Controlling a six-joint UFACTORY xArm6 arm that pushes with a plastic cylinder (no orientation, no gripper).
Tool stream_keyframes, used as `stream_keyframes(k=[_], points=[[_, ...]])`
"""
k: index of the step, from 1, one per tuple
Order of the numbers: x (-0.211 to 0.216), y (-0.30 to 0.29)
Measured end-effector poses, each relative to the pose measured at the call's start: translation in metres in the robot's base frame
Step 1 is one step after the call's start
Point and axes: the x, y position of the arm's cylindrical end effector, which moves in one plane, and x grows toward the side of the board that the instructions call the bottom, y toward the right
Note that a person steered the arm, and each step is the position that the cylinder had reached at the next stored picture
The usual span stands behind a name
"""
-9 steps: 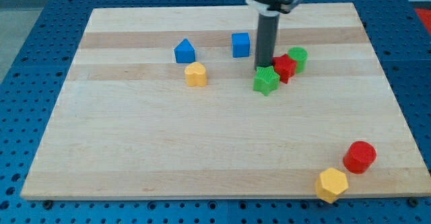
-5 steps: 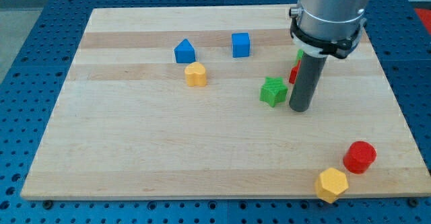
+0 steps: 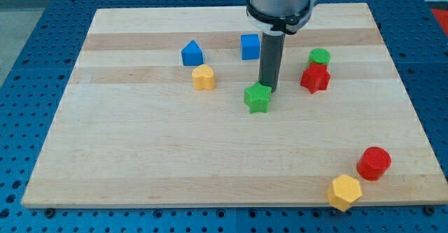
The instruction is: Push the green star left and a bit down
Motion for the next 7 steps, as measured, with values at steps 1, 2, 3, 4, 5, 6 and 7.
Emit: stream_keyframes(k=[1,2,3,4,5,6,7], points=[[-0.022,-0.001],[-0.025,-0.014],[0.0,-0.02],[0.022,-0.008],[0.045,0.018],[0.062,0.024],[0.046,0.024]])
